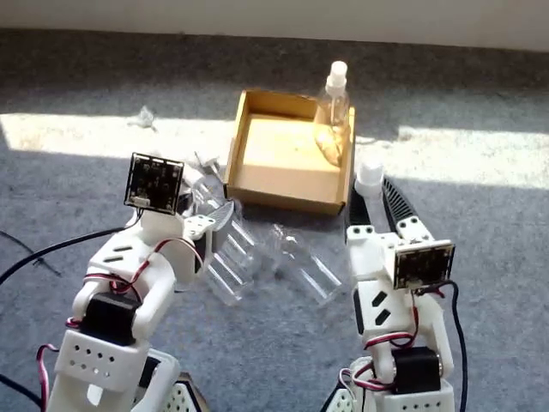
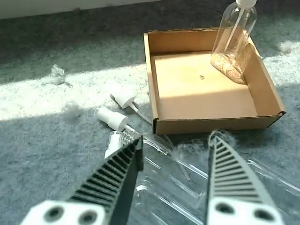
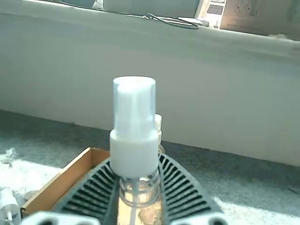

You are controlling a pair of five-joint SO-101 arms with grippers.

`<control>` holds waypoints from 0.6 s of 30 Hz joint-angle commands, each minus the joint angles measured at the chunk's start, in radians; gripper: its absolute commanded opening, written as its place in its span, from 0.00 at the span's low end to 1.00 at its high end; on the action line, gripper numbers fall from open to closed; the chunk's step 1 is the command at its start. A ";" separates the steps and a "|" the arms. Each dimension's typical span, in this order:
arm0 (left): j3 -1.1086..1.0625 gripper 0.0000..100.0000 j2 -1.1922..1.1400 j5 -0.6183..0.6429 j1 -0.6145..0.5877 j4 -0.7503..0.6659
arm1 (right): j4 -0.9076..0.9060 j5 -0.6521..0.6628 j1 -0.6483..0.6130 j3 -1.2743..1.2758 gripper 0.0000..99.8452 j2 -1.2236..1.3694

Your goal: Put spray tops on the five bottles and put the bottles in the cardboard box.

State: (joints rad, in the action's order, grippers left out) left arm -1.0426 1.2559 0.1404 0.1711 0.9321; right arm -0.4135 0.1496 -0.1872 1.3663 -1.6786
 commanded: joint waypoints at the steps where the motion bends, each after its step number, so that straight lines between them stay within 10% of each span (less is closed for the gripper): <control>1: -0.059 0.21 0.012 -0.006 -0.016 -0.086 | 0.082 0.008 0.010 -0.145 0.00 0.252; 18: -0.101 0.21 0.015 -0.006 -0.051 -0.120 | 0.354 -0.087 -0.041 -0.881 0.00 1.257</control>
State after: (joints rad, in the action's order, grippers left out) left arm -1.1377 1.2559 0.1404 0.1312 0.8339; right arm -0.1864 0.0729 -0.2163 0.5439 -0.4388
